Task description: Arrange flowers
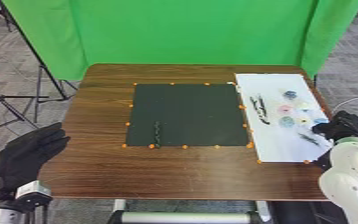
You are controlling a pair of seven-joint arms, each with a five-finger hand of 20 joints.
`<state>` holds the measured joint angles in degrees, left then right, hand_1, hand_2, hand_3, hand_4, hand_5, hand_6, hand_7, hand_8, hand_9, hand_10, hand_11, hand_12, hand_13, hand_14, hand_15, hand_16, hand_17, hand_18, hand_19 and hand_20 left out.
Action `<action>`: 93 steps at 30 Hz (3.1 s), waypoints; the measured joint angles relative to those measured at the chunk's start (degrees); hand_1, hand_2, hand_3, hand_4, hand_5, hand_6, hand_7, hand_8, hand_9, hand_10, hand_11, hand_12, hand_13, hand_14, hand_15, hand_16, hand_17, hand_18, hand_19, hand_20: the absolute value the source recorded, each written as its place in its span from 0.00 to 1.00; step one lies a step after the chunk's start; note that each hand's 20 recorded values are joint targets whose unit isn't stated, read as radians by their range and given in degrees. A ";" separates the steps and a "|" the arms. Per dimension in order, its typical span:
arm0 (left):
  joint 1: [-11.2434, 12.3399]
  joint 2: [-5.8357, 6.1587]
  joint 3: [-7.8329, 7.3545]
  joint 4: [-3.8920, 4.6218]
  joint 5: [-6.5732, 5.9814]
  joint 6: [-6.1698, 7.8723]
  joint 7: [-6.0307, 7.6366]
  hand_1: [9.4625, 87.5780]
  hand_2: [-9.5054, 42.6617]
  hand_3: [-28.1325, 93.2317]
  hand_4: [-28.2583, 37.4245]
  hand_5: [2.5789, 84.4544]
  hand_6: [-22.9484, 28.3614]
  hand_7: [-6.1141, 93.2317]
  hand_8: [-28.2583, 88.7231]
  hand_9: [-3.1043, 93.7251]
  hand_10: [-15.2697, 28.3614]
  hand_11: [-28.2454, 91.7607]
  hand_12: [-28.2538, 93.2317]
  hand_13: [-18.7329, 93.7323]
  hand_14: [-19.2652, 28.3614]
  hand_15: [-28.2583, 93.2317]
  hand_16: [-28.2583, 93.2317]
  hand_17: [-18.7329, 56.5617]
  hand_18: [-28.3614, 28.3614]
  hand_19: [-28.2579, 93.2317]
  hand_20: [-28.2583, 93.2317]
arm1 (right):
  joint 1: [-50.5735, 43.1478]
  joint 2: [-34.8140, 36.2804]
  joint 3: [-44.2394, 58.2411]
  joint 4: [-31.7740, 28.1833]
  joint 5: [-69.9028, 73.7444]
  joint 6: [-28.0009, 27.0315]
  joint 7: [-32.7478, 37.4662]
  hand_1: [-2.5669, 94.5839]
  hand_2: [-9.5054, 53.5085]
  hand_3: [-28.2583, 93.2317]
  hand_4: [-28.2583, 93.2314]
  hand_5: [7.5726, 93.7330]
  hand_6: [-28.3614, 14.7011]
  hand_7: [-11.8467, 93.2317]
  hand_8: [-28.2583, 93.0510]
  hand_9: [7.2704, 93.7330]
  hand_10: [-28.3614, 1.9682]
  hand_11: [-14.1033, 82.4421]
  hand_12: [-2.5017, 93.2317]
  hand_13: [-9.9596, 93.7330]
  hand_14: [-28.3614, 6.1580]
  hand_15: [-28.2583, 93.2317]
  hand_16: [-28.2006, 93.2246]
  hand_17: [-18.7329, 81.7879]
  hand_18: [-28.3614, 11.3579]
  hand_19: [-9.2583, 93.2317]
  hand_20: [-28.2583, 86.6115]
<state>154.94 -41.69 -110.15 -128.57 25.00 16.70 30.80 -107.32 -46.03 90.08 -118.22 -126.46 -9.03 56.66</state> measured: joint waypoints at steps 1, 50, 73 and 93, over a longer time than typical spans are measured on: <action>0.00 0.01 0.00 0.00 0.00 0.00 0.00 0.23 0.27 0.90 0.18 0.56 0.71 0.24 0.16 0.44 0.85 0.50 0.31 0.39 1.00 0.73 0.12 0.12 0.92 0.72 0.30 | -0.15 -0.06 0.21 0.00 0.28 -0.69 0.40 0.33 0.16 0.83 0.07 0.68 0.30 0.22 0.17 0.85 0.27 0.54 0.24 0.88 0.45 0.81 0.42 0.88 0.42 1.00 0.45; -0.03 0.12 -0.06 0.00 0.00 -0.03 -0.19 0.23 0.28 0.90 0.19 0.56 0.71 0.24 0.16 0.44 0.85 0.50 0.31 0.39 1.00 0.73 0.12 0.12 0.92 0.72 0.31 | 1.80 -0.45 -2.88 7.69 0.10 0.88 2.91 0.63 0.04 0.80 0.00 0.88 0.50 0.30 0.35 0.96 0.52 0.56 0.26 0.93 0.61 0.79 0.41 0.87 0.41 1.00 0.51; 1.79 0.26 -2.06 -0.53 -0.07 0.01 -0.30 0.23 0.28 0.90 0.19 0.56 0.71 0.24 0.16 0.44 0.85 0.50 0.31 0.39 1.00 0.73 0.12 0.12 0.92 0.72 0.31 | 8.50 2.73 -9.14 0.51 -3.10 7.82 -1.38 0.61 0.01 0.85 0.00 0.92 0.51 0.30 0.37 1.00 0.57 0.57 0.26 0.97 0.64 0.77 0.44 0.91 0.43 1.00 0.55; -0.06 -0.28 -3.06 -0.69 1.67 -0.27 -4.83 0.23 0.28 0.91 0.19 0.55 0.71 0.24 0.16 0.43 0.85 0.50 0.31 0.39 1.00 0.73 0.12 0.12 0.92 0.72 0.31 | 37.99 -14.34 -41.34 9.32 -2.23 -0.48 -4.95 0.60 0.01 0.85 0.00 0.92 0.51 0.30 0.38 1.00 0.57 0.57 0.26 0.98 0.65 0.77 0.45 0.91 0.42 1.00 0.56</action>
<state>154.88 -41.96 -113.20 -129.26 26.67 16.43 25.97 -69.33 -60.36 48.74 -108.90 -128.70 -9.51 51.71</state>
